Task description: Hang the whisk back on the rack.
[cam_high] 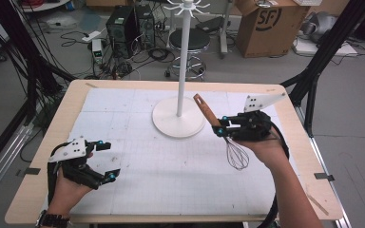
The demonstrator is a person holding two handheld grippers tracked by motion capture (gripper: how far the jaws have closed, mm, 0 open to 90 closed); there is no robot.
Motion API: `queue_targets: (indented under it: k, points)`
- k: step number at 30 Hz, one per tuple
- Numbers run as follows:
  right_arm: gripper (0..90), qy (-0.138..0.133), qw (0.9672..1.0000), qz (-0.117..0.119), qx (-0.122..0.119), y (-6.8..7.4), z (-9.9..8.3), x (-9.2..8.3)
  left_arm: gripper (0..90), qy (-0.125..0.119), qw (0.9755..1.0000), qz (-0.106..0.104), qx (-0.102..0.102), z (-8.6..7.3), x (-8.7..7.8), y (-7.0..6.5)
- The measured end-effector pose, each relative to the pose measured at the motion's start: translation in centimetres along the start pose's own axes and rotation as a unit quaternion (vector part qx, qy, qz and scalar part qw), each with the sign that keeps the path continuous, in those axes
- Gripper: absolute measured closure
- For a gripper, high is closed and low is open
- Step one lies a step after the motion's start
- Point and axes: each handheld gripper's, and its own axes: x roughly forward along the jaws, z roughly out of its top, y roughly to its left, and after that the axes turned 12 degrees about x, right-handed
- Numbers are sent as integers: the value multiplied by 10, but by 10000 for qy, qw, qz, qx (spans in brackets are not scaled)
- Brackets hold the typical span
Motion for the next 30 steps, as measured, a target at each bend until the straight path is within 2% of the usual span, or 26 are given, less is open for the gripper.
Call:
queue_targets:
  k: [5,10,18,23,27,30]
  points:
    - [705,-155,9999,-11,-70,-4,21,-9,24,-3,10000,-2,-3,0,0,0]
    - [705,-277,9994,118,-162,-7,39,-11,24,-10,10000,-4,6,0,0,0]
    - [705,-414,9990,74,-146,-15,49,-11,24,-40,10000,12,3,0,-2,1]
    - [705,-494,9988,42,-34,-21,57,-15,24,-34,10000,5,-3,0,-2,1]
    - [705,-490,9987,-101,-84,-28,64,-16,24,-66,10000,20,-10,0,-3,1]
    - [705,-529,9985,-128,17,-34,66,-20,24,-67,10000,18,-18,-1,-4,2]
